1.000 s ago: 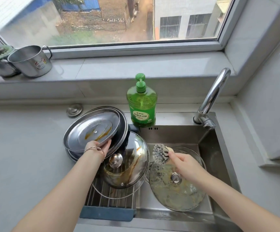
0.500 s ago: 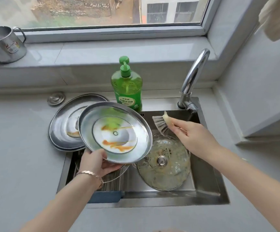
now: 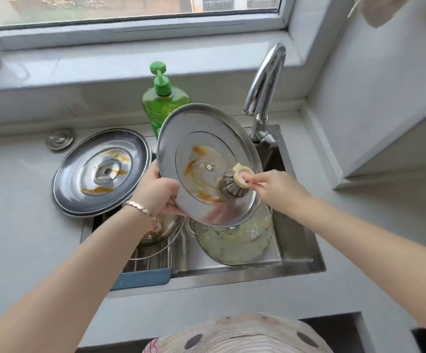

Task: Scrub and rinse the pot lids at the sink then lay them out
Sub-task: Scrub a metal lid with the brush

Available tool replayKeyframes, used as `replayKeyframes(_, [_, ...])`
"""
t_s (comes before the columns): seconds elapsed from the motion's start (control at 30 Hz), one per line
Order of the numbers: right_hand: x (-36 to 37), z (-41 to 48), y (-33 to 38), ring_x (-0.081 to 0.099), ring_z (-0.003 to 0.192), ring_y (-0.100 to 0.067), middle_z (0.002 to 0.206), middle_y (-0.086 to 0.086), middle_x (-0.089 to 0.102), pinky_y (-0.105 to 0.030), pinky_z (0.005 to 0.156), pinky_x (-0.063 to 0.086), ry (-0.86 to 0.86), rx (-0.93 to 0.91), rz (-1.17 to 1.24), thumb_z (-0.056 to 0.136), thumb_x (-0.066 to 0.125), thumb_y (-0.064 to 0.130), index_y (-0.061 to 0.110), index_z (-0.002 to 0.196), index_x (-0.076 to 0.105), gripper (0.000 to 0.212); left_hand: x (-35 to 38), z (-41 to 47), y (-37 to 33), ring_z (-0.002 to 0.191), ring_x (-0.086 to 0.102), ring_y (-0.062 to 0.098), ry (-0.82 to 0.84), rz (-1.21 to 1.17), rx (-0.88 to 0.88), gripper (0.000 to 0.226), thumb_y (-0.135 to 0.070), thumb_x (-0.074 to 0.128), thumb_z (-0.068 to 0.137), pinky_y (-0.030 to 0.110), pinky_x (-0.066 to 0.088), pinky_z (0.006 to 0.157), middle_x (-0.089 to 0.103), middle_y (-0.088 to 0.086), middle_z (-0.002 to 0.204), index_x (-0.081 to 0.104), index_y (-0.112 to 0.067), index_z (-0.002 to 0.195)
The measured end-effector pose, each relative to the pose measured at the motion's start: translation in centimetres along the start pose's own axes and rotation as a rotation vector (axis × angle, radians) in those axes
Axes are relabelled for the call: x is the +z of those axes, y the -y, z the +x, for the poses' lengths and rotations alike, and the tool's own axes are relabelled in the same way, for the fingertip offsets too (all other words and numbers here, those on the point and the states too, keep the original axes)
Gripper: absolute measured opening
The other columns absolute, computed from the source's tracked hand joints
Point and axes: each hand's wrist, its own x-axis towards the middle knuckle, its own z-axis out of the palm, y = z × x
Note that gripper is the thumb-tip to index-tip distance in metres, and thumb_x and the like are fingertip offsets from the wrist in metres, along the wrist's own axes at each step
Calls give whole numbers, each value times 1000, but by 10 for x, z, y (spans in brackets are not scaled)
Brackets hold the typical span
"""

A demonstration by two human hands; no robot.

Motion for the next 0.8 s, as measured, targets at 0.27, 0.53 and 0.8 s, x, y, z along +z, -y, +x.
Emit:
replayKeyframes(0.27, [-4, -11, -8, 59, 110, -25, 117, 1, 67, -41, 92, 47, -122, 29, 139, 94, 53, 34, 38, 120, 61, 28, 11, -9, -9, 68, 63, 29, 34, -25, 56, 59, 22, 35, 76, 35, 54, 42, 59, 11, 101, 44, -16, 120])
replayKeyframes(0.53, [-16, -9, 8, 60, 105, -21, 115, 1, 68, -31, 81, 46, -198, 16, 219, 94, 54, 31, 36, 121, 61, 29, 26, -15, 0, 57, 67, 25, 44, -113, 36, 64, 22, 38, 72, 45, 56, 49, 64, 9, 88, 44, -15, 124])
replayKeyframes(0.8, [-11, -23, 9, 60, 91, -9, 98, 10, 69, -21, 81, 45, -161, -27, 392, 92, 58, 27, 31, 120, 62, 29, 27, -18, -3, 77, 65, 30, 14, -107, 103, 66, 11, 46, 57, 41, 55, 49, 59, 10, 106, 46, -21, 115])
